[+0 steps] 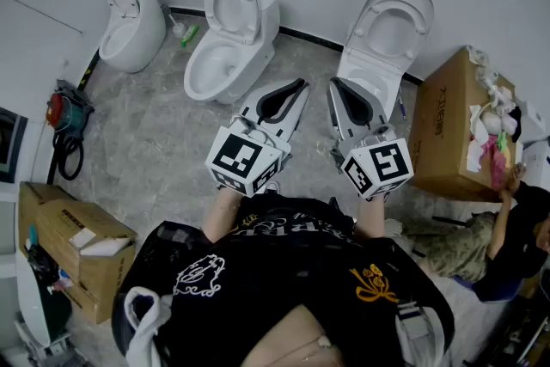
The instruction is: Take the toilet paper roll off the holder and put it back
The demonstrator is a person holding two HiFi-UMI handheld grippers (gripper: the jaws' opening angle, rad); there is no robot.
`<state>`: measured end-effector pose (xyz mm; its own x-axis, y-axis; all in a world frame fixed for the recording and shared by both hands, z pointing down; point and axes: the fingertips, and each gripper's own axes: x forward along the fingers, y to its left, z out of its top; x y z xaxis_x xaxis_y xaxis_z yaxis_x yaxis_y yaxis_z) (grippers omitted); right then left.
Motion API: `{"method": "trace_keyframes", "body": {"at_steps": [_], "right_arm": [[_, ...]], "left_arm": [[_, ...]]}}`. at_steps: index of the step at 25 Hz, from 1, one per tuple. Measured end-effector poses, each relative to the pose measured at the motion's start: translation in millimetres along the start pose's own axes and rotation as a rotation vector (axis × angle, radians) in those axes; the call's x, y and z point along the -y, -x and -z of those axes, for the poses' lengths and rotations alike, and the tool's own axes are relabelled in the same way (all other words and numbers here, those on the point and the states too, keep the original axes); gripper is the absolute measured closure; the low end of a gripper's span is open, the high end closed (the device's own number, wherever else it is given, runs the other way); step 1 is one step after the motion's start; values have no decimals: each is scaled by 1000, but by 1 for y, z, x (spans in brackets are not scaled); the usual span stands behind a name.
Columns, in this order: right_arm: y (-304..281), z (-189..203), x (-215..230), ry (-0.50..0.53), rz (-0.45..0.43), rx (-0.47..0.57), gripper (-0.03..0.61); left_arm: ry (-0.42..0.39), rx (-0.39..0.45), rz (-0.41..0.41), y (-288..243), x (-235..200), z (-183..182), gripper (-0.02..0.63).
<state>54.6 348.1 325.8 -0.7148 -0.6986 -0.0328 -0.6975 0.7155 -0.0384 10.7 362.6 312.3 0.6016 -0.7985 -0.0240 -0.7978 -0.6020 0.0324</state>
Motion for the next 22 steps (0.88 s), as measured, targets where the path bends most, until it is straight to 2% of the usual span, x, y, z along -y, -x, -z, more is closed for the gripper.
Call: {"method": "trace_keyframes", "body": {"at_steps": [11, 22], "right_arm": [[12, 0, 11, -16, 33, 14, 565], [45, 26, 20, -18, 44, -50, 565]], "left_arm": [[-1, -21, -20, -6, 8, 7, 575], [31, -55, -53, -9, 31, 33, 575]]}}
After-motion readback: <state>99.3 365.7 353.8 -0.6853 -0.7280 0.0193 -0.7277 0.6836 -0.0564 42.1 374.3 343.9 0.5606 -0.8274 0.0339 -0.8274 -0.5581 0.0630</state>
